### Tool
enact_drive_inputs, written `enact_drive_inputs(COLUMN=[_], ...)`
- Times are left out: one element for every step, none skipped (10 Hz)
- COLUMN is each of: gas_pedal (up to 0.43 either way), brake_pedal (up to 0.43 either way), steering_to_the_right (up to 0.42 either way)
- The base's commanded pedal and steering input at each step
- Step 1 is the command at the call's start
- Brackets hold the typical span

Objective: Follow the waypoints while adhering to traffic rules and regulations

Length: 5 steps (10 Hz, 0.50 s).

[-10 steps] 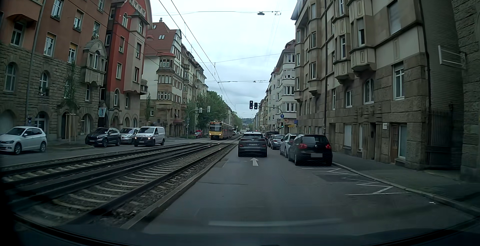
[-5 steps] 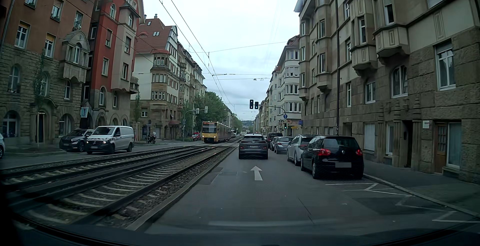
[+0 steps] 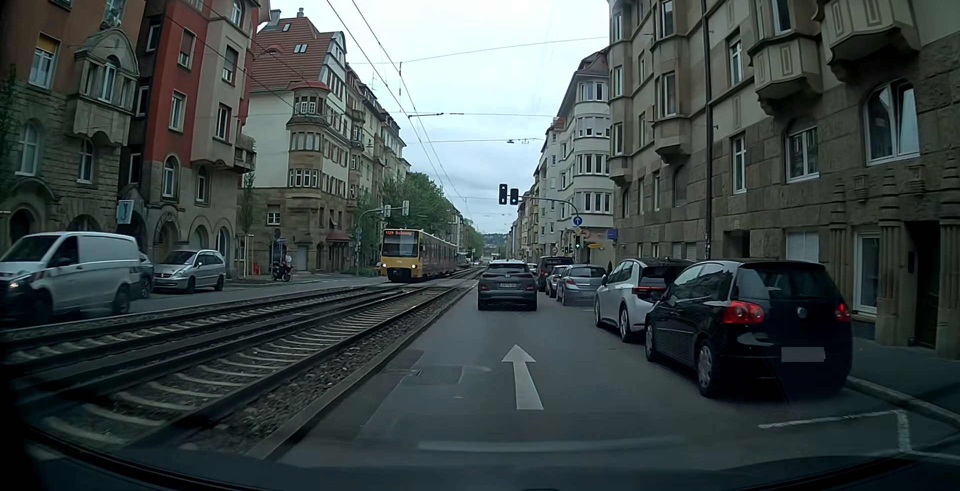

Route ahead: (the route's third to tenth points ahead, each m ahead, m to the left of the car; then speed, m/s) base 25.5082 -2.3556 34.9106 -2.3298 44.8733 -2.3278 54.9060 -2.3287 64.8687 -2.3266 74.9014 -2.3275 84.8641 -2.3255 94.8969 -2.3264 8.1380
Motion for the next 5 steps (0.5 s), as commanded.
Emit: enact_drive_inputs(gas_pedal=[0.020,0.020,0.020,0.020,0.008], brake_pedal=[0.000,0.000,0.000,0.000,0.000], steering_to_the_right=[0.001,0.002,0.002,0.002,0.002])
